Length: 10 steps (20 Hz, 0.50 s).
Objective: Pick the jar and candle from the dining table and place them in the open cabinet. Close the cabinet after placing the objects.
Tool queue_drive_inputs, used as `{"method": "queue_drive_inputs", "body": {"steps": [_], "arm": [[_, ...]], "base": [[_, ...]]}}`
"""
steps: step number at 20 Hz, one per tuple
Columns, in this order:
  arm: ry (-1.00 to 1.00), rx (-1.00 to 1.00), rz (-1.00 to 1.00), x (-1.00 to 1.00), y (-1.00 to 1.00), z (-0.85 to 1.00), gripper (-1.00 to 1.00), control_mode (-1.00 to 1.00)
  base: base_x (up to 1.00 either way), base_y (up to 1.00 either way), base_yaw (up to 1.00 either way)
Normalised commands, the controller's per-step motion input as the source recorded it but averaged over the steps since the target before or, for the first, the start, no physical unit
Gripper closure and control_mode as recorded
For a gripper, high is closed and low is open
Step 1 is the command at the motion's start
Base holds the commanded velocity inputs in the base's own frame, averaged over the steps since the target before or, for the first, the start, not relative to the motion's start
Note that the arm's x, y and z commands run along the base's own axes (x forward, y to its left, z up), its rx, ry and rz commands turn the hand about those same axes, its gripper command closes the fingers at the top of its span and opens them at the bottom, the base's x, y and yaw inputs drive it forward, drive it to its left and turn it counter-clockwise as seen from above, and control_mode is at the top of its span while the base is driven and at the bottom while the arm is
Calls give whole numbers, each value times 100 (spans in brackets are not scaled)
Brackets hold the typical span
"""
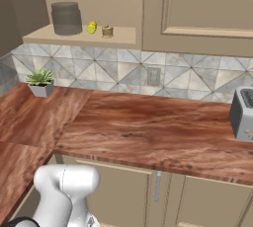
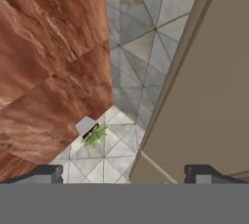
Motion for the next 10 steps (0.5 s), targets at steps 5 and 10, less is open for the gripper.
{"method": "queue_drive_inputs", "body": {"steps": [5,10], "arm": [[0,5,0,32,36,-34,-100,-100],[0,15,2,37,43,-39,-100,-100]], "base": [[0,0,0],[0,0,0]]}}
